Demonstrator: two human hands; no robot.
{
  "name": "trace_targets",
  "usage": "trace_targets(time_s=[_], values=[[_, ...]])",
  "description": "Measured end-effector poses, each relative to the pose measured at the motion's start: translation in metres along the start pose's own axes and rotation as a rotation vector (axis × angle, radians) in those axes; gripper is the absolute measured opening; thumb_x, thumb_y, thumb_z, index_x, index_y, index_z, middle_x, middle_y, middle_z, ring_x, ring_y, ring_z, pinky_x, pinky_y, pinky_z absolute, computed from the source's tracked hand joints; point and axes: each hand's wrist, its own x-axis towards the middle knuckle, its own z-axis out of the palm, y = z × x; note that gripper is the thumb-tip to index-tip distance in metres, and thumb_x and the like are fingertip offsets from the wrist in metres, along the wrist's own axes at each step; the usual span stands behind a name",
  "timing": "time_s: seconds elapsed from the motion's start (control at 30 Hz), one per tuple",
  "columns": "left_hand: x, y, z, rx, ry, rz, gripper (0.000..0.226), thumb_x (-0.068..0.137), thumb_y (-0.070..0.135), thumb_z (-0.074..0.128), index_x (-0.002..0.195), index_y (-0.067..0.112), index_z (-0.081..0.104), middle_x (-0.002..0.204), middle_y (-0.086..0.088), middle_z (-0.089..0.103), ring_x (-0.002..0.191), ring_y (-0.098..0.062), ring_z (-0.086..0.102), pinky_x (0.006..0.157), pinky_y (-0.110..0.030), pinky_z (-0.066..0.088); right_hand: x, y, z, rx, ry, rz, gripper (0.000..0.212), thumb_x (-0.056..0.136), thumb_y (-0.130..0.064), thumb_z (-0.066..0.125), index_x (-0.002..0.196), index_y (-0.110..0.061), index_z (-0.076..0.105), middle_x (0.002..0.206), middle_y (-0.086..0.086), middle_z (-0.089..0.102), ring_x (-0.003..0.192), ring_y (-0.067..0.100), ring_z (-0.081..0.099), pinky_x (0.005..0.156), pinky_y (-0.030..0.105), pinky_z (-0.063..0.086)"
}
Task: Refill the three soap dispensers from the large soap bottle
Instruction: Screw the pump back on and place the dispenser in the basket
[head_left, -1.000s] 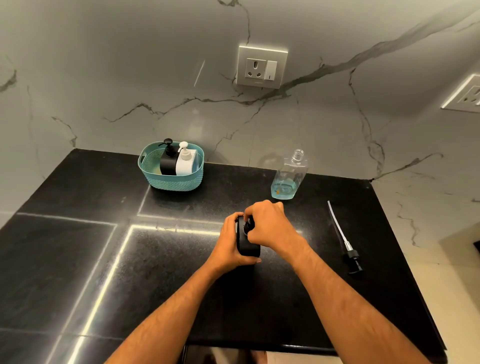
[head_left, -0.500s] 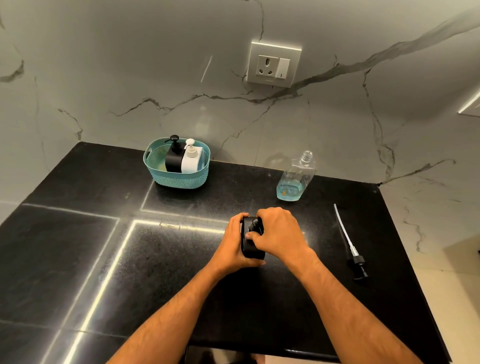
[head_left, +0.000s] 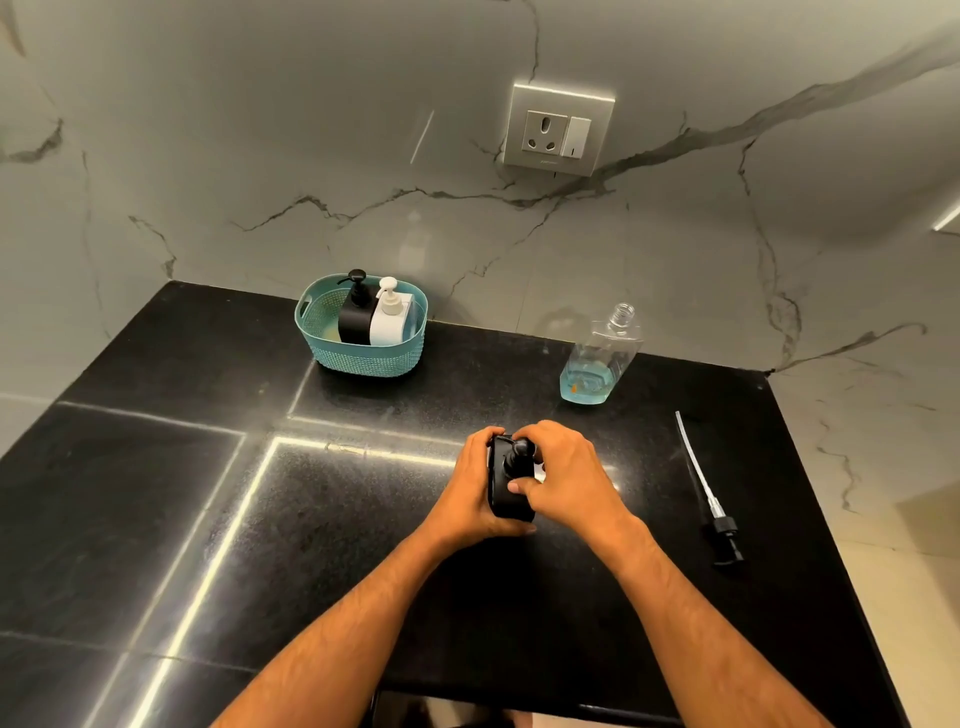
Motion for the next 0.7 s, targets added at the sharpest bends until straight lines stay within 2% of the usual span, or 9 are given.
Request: trace_targets(time_s=[0.13,0.2,0.27,0.33,0.37,0.43,0.53,0.6,0.7], values=[[0.001,0.002,-0.003,-0.012,-0.030,0.003,0.120,0.055,0.042,0.101,0.141,0.051,0.018,0.140,0.024,0.031,0.133,-0.001,0.041,0.108,-0.028,0.047,0.004,0.001,-0.003,-0.027,0.049,0.078,0.045,0.063,-0.049,0.090,0.090,-0.021,0.067,0.081,-0.011,0.060,0.074,0.008,0.058,0.066,0.022,0.046],[0.001,0.004,-0.004,-0.023,-0.038,-0.006,0.121,0.055,0.042,0.101,0.140,0.054,0.016,0.140,0.024,0.031,0.133,-0.001,0.041,0.107,-0.026,0.046,0.008,0.001,-0.003,-0.024,0.063,0.047,0.049,0.063,-0.045,0.091,0.099,-0.021,0.068,0.091,-0.008,0.063,0.082,0.009,0.059,0.073,0.023,0.048],[0.001,0.005,-0.003,-0.031,-0.036,-0.010,0.121,0.055,0.042,0.101,0.141,0.053,0.018,0.142,0.018,0.034,0.133,-0.004,0.043,0.108,-0.028,0.047,0.008,0.000,-0.002,0.032,0.026,-0.020,0.055,0.066,-0.030,0.091,0.115,-0.020,0.068,0.106,-0.005,0.066,0.096,0.013,0.062,0.083,0.029,0.053],[0.001,0.005,-0.003,-0.035,-0.037,-0.008,0.120,0.055,0.043,0.101,0.142,0.050,0.019,0.143,0.016,0.035,0.134,-0.004,0.043,0.109,-0.030,0.048,0.007,-0.001,0.002,0.033,0.010,-0.046,0.047,0.068,-0.023,0.089,0.111,-0.018,0.070,0.102,-0.003,0.069,0.096,0.016,0.064,0.082,0.028,0.051],[0.001,0.005,-0.003,-0.033,-0.038,-0.004,0.119,0.055,0.042,0.101,0.143,0.048,0.020,0.142,0.016,0.035,0.133,-0.004,0.043,0.109,-0.031,0.048,0.007,-0.001,0.004,0.008,0.044,-0.034,0.040,0.068,-0.028,0.089,0.102,-0.017,0.069,0.094,-0.004,0.068,0.088,0.016,0.064,0.076,0.026,0.049],[0.001,0.003,-0.003,-0.030,-0.037,-0.004,0.120,0.055,0.043,0.101,0.145,0.042,0.023,0.143,0.014,0.035,0.133,-0.004,0.043,0.110,-0.033,0.048,0.006,0.000,0.006,-0.016,0.121,0.024,0.043,0.065,-0.044,0.090,0.088,-0.018,0.065,0.079,-0.008,0.063,0.072,0.010,0.058,0.064,0.021,0.042],[0.001,0.001,-0.004,-0.031,-0.034,-0.008,0.122,0.054,0.045,0.101,0.149,0.036,0.024,0.144,0.013,0.035,0.134,-0.003,0.041,0.111,-0.033,0.048,0.004,0.007,0.008,0.057,0.116,0.035,0.052,0.060,-0.056,0.090,0.092,-0.021,0.067,0.081,-0.010,0.060,0.072,0.005,0.055,0.065,0.020,0.044],[0.001,0.001,-0.002,-0.024,-0.035,-0.010,0.122,0.054,0.045,0.100,0.149,0.034,0.024,0.144,0.012,0.035,0.133,-0.002,0.041,0.110,-0.033,0.048,0.004,0.012,0.010,0.171,0.055,0.011,0.048,0.063,-0.039,0.094,0.101,-0.019,0.071,0.090,-0.008,0.060,0.077,0.007,0.056,0.070,0.026,0.050],[0.002,0.002,-0.002,-0.026,-0.039,-0.013,0.122,0.054,0.044,0.100,0.149,0.034,0.024,0.143,0.012,0.035,0.133,-0.002,0.042,0.109,-0.031,0.048,0.004,0.015,0.016,0.240,0.068,0.014,0.034,0.064,-0.018,0.092,0.094,-0.016,0.076,0.090,-0.006,0.062,0.076,0.008,0.059,0.069,0.031,0.053]])
